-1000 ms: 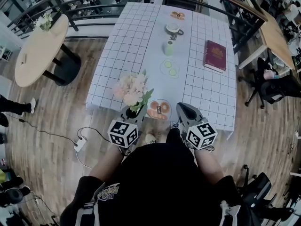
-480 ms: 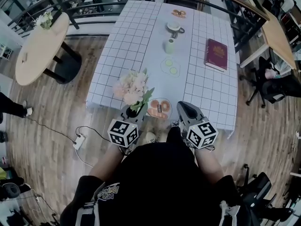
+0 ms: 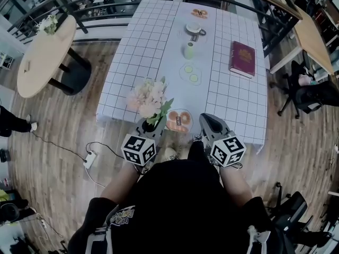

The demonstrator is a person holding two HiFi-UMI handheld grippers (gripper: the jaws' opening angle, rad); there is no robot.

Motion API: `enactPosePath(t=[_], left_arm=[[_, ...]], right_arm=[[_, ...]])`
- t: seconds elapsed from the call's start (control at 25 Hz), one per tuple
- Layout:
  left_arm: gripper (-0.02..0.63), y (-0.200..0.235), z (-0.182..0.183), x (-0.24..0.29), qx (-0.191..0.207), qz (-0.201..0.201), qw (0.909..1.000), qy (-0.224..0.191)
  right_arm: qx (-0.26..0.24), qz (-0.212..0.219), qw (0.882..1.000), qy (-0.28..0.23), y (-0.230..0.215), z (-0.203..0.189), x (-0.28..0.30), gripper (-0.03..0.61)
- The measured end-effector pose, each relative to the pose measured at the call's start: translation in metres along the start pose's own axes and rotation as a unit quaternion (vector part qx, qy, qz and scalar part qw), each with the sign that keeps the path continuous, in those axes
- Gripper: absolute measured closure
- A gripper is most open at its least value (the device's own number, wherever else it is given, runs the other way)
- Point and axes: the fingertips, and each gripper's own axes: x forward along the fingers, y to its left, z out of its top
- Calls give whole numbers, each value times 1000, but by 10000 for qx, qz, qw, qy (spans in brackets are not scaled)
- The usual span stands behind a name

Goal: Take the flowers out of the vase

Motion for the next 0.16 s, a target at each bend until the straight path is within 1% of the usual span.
enactPosePath(t=[0.16], left_arm=[[544, -2, -1, 1, -1, -33, 10000, 13]], right_arm=[[25, -14, 10000, -2, 1, -3, -2, 557]])
